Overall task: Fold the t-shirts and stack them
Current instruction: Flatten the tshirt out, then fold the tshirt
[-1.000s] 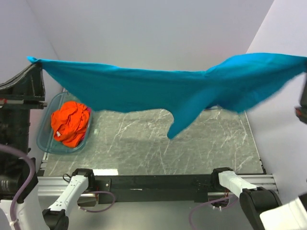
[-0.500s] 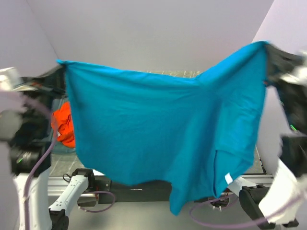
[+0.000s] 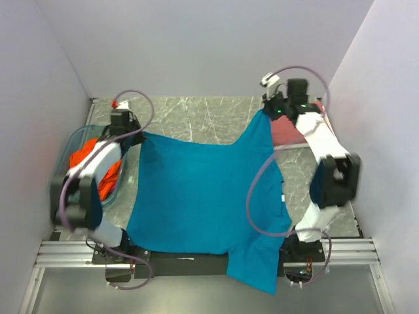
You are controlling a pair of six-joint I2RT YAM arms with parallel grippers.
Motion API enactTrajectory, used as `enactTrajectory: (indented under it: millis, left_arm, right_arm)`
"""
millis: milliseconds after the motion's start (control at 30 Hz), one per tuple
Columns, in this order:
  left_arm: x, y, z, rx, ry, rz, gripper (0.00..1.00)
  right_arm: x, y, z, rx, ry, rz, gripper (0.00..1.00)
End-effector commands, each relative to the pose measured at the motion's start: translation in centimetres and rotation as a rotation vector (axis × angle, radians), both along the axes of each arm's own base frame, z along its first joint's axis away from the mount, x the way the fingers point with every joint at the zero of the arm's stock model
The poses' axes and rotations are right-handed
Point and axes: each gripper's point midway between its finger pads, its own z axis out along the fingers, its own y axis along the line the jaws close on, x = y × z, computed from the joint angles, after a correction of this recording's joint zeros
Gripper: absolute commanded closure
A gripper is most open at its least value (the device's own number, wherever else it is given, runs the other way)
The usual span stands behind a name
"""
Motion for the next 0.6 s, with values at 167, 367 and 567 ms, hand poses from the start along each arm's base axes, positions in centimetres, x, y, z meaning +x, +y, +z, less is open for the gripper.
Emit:
enactTrajectory:
  millis: [167,367,567]
  left_arm:
    - [8.9,2.1,-6.4,0.125,0.113,0.074,1.0]
    - [12.0,3.4,-7.6,0.14,0.139,0.103,1.0]
    - [12.8,4.5,-7.8,0.121,0.13,0.114,1.0]
  right_arm:
    - [8.8,3.2,-3.5,-0.022,0.001,-0.012,1.0]
    - [10.6,3.0,-4.2,-0.04,0.013,-0.052,1.0]
    - [9.6,3.1,-2.5,-0.013,-0.015,-0.041,1.0]
